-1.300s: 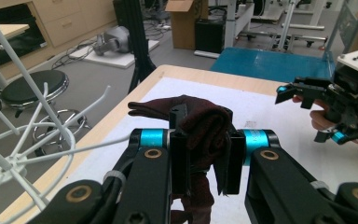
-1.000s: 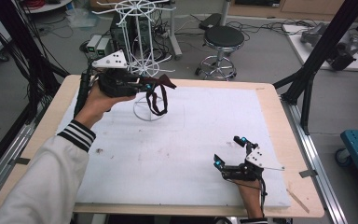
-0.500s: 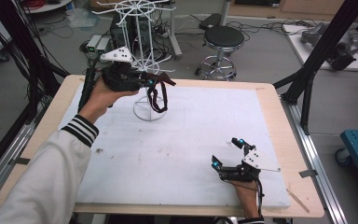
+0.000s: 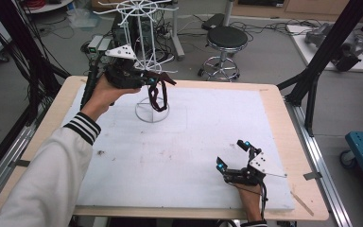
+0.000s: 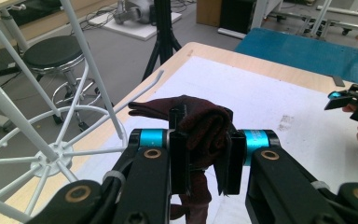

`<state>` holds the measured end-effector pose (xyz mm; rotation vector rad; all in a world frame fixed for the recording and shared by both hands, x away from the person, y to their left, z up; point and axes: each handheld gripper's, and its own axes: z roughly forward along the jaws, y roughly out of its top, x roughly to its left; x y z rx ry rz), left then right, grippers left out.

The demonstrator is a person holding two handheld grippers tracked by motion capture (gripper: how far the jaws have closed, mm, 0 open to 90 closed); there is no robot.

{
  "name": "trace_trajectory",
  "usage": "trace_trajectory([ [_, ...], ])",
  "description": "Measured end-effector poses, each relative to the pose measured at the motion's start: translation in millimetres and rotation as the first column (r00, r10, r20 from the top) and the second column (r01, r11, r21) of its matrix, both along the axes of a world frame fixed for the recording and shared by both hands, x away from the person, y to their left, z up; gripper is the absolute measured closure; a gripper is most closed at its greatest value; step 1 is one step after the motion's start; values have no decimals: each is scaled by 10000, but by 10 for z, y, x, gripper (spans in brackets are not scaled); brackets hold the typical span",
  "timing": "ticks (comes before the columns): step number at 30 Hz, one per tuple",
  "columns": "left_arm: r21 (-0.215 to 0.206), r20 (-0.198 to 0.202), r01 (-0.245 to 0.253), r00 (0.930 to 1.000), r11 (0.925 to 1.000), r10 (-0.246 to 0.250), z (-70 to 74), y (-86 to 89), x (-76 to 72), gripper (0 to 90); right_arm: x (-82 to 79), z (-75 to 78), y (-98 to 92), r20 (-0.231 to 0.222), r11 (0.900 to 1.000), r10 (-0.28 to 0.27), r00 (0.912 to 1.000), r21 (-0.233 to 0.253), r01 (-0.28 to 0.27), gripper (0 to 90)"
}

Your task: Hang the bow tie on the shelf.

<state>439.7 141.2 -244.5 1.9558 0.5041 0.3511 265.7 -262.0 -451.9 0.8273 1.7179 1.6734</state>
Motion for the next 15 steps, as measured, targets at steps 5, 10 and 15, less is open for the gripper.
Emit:
trace_trajectory([
  [5,150,-56,-88,9999,9998,89,-12,-12,27,777,-3,0,0,-93,10000,-9,10000,53,9,6],
  [10,344,-71,-269,9996,9990,271,-10,-18,38,777,-6,-1,3,-108,10000,-29,9999,41,30,6],
  [15,399,-112,-365,9993,9985,370,-9,-20,35,770,-6,-1,3,-115,10000,-30,9999,66,31,6],
])
